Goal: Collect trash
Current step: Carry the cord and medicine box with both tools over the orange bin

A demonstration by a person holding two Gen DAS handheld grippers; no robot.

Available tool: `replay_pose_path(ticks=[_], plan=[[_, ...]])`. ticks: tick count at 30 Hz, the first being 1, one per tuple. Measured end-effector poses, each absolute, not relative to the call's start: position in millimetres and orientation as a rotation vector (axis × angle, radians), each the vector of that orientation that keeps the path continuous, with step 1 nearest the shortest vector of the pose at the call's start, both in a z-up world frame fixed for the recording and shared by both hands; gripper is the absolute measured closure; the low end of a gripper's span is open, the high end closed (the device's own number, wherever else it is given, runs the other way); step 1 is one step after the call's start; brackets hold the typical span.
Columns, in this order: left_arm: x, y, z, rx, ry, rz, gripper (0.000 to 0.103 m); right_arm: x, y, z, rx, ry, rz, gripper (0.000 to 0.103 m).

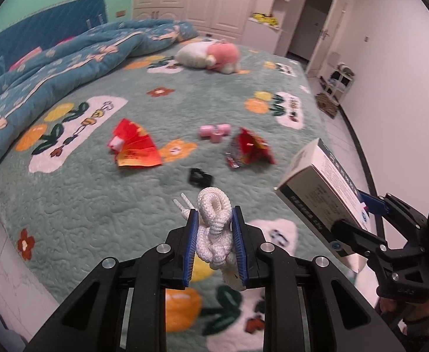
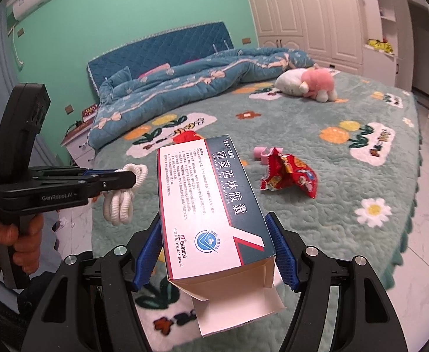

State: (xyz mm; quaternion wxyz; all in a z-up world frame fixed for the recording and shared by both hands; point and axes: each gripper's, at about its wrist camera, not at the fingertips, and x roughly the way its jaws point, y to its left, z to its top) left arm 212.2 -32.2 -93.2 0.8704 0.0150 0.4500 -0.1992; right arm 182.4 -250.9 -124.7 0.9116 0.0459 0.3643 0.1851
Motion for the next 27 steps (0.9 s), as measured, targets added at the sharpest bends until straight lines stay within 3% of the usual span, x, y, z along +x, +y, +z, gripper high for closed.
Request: replay_pose_path(ticks=[15, 27], plan=[[151.2, -159.4, -73.8, 0.19, 0.871, -0.725, 0.078, 57.4, -357.9, -93.1, 0.195, 0.641, 0.102, 0.036], [103.4, -289.8, -84.5, 0.355, 0.861, -0.986, 0.078, -33.8, -461.5, -104.0, 0.308, 0.617, -0.164, 0.036]])
